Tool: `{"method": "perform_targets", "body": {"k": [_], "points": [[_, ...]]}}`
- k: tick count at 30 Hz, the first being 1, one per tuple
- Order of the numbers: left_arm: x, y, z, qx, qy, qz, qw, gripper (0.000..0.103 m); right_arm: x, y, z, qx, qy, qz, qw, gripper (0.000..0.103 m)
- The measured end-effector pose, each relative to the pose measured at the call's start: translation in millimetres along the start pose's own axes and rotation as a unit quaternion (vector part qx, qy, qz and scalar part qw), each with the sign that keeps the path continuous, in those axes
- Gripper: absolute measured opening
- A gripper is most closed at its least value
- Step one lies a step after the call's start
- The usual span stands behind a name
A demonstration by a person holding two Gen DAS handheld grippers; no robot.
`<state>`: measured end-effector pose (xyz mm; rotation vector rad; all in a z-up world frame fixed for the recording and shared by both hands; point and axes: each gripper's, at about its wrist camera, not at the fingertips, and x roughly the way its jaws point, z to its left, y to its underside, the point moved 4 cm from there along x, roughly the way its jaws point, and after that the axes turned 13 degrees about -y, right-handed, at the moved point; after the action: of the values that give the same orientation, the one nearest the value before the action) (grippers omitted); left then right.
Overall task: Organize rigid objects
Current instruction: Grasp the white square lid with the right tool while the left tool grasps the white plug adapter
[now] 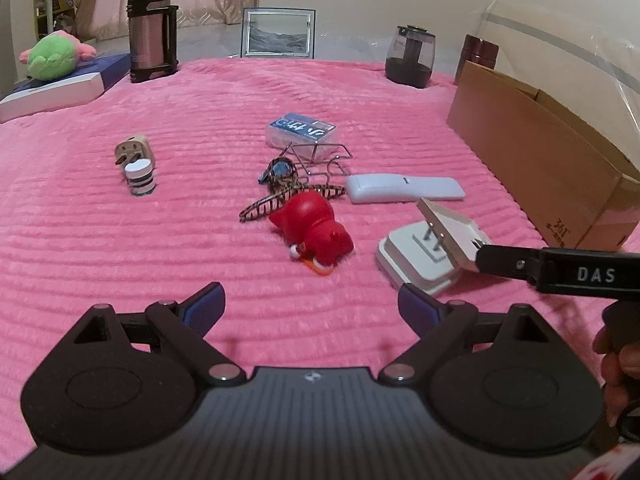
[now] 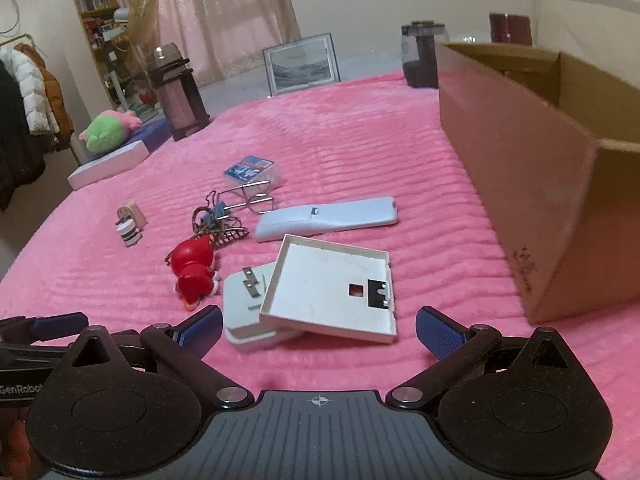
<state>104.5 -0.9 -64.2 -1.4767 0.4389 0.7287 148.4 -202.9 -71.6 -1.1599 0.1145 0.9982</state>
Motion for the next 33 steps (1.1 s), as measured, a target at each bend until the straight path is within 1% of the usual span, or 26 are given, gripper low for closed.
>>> {"method": "perform_targets", "body": {"k": [4, 9, 11, 12, 13, 16, 24, 25, 28, 31, 33], "points": [[9.9, -4.4, -1.4, 0.001, 0.005, -0.001, 1.0000, 0.091, 13.3, -3.2, -9.0, 0.018, -0.002, 0.003, 1.000, 0.101], [17.9, -5.5, -4.7, 0.002, 0.016, -0.001, 0.9999, 0.091, 23.4, -4.6, -20.8, 0.030, 0.011, 0.004, 0.999, 0.100], [19.6, -5.7, -6.3, 0.001, 0.021, -0.002, 0.9998, 0.091, 26.2, -5.4, -24.2, 0.033, 0.012, 0.004, 0.999, 0.098], [20.4, -5.6, -6.8, 0.001, 0.023, -0.002, 0.9997, 0.091, 27.5, -5.4, -25.9, 0.034, 0.011, 0.006, 0.999, 0.094], [20.8, -5.4, -7.3, 0.000, 0.024, -0.003, 0.9997, 0.091, 28.4, -4.9, -26.7, 0.035, 0.010, 0.007, 0.999, 0.091], [23.0, -5.2, -8.7, 0.000, 0.028, -0.003, 0.9996, 0.091, 31.9, -5.1, -28.8, 0.037, 0.006, 0.009, 0.999, 0.089], [25.6, -6.1, -10.9, 0.001, 0.040, -0.005, 0.9992, 0.091, 39.8, -9.3, -35.3, 0.047, 0.001, 0.010, 0.999, 0.088], [25.9, -6.4, -11.6, 0.003, 0.043, -0.006, 0.9991, 0.091, 40.1, -9.8, -35.8, 0.047, -0.001, 0.010, 0.999, 0.085], [25.0, -7.9, -14.7, 0.009, 0.049, -0.011, 0.9987, 0.091, 37.5, -11.4, -35.8, 0.040, -0.001, 0.009, 0.999, 0.085], [23.8, -9.2, -19.9, 0.014, 0.063, -0.015, 0.9978, 0.091, 29.3, -12.0, -33.8, 0.015, 0.014, 0.002, 1.000, 0.085], [22.9, -10.2, -27.2, 0.028, 0.076, -0.023, 0.9964, 0.091, 22.6, -10.6, -34.2, -0.005, 0.026, 0.001, 1.000, 0.085]]}}
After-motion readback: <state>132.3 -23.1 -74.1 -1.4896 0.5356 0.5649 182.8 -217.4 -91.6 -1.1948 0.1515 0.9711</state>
